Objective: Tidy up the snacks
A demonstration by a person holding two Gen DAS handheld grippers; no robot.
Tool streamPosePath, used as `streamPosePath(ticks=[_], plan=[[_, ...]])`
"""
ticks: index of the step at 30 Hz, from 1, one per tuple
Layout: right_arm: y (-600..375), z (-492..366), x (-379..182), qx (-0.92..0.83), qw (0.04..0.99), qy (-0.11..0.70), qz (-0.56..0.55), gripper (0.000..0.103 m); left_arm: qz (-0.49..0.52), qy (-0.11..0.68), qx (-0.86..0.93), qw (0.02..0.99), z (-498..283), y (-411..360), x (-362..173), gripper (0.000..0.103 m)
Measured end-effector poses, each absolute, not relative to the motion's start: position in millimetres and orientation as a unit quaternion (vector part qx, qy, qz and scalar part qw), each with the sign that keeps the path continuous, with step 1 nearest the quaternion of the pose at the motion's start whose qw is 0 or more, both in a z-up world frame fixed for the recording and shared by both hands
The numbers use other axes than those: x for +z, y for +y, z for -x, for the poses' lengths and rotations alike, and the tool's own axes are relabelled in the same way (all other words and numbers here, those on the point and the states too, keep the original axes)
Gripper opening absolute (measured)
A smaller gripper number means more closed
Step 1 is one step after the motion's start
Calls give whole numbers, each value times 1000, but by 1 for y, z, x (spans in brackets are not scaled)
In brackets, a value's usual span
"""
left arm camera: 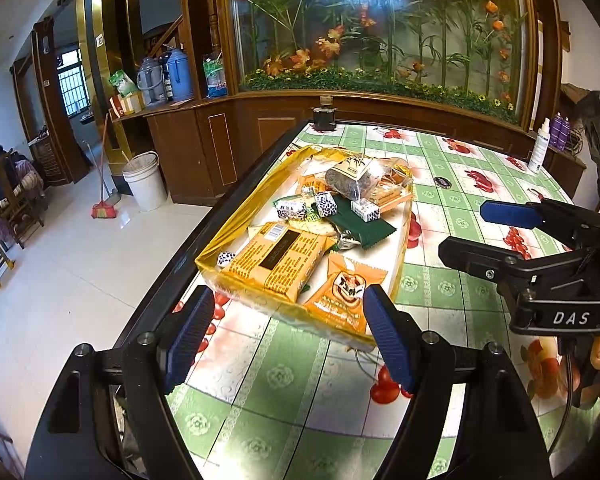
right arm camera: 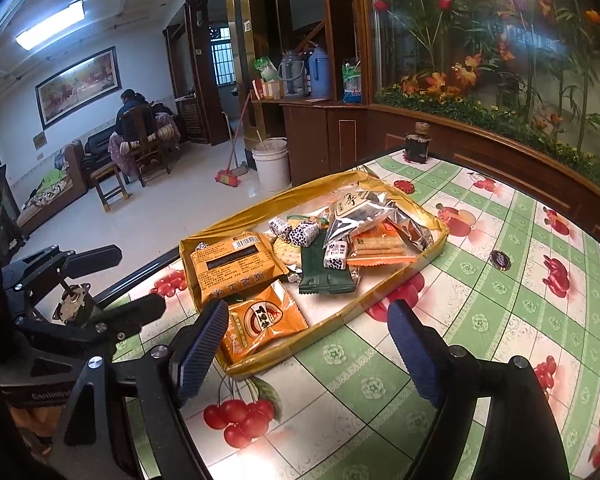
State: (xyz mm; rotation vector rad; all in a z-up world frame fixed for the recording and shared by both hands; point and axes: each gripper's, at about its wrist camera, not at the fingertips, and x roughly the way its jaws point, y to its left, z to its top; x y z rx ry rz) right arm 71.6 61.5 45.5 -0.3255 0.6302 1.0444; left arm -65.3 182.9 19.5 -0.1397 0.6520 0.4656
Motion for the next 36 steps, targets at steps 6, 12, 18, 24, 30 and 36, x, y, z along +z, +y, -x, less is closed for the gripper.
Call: streamPosePath(ticks=[6,12,18,24,30,36], plan=[[49,-66,40,483,809,299,151,83,70,325,223,916,74,178,16,77],[40,-64,38,481,810,298,155,83,65,319,221,920,83,172,19,82],[36,-62,38,482,809,294,160,84,62,313,217,923,90,168,24,82],[37,-55,38,489,806,286,173,84,59,312,212,924,95,163,26,82],[42,-46,38,493,803,273,196,85,56,309,210,926,99,160,30,82],[47,-41,36,494,799,266,218,85,46,309,215,925,100,158,31,83]])
